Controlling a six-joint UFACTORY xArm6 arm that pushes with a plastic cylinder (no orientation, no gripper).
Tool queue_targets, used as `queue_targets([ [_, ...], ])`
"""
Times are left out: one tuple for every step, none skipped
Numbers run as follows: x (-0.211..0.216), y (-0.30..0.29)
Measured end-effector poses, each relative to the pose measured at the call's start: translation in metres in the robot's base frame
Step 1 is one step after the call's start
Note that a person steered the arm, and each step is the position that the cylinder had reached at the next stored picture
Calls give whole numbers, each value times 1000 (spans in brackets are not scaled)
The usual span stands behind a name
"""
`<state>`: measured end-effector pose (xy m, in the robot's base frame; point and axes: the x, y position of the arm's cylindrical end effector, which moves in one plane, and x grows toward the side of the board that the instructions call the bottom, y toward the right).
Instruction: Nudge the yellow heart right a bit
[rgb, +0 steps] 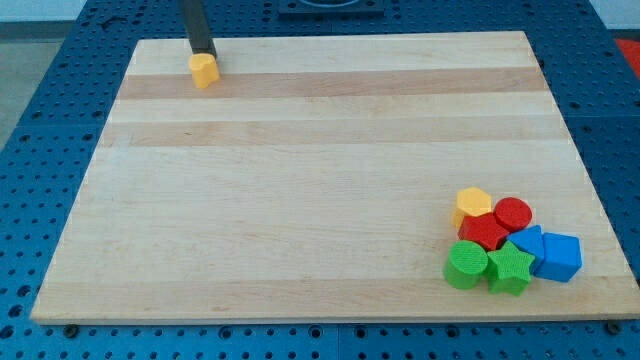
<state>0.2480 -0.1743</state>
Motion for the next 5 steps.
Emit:
queue_targets([
  [41,27],
  [71,36],
  [59,36],
  [34,32],
  [12,25],
])
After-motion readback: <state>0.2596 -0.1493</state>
